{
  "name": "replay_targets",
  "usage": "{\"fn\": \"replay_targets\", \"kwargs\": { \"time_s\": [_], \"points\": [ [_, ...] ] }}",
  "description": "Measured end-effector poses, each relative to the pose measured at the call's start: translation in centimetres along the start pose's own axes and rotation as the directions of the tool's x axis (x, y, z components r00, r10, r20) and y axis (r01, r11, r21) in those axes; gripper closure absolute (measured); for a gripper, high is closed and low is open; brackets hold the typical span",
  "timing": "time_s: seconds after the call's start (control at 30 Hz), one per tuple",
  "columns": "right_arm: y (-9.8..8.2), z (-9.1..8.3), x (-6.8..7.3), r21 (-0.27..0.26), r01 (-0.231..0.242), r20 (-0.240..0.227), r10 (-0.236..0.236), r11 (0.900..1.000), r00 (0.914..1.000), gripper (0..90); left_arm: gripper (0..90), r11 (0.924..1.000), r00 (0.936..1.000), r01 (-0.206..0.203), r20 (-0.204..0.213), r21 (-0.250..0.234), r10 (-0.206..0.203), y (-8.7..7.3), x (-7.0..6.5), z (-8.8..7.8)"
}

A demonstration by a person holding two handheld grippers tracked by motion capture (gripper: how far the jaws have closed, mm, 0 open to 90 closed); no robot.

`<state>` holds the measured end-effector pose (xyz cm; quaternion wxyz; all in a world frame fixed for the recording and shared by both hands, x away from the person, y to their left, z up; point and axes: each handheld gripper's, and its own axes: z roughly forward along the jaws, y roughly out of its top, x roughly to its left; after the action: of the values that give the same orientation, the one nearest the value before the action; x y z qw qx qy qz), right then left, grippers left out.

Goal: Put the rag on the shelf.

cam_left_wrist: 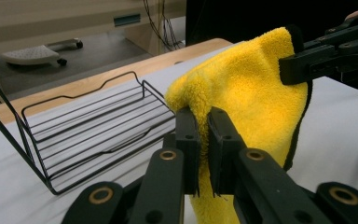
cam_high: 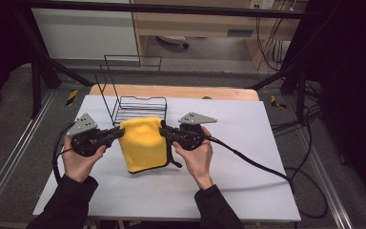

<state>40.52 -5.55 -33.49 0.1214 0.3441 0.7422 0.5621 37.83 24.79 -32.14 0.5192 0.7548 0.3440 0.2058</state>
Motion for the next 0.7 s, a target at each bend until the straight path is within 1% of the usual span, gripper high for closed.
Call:
{"fn": "replay_targets", "kwargs": {
  "time_s": [0.17, 0.4, 0.7],
  "points": [
    [1.0, -0.4, 0.5, -0.02, 0.027, 0.005, -0.027, 0.999, 0.9996, 80.9, 83.7, 0.9996, 1.0, 0.0, -0.008, -0.028, 0.0, 0.6, 0.1, -0.4],
    [2.4, -0.8, 1.0, -0.062, 0.042, 0.012, -0.041, 0.997, 0.9991, 80.9, 83.7, 0.9974, 0.9997, -0.01, -0.021, -0.072, 0.008, 2.1, 0.4, -1.0],
    [4.1, -1.0, 1.5, -0.133, 0.064, 0.023, -0.062, 0.989, 0.9978, 80.9, 83.7, 0.9902, 0.9988, -0.012, -0.048, -0.139, 0.006, 3.6, 0.6, -1.6]
  ]
}}
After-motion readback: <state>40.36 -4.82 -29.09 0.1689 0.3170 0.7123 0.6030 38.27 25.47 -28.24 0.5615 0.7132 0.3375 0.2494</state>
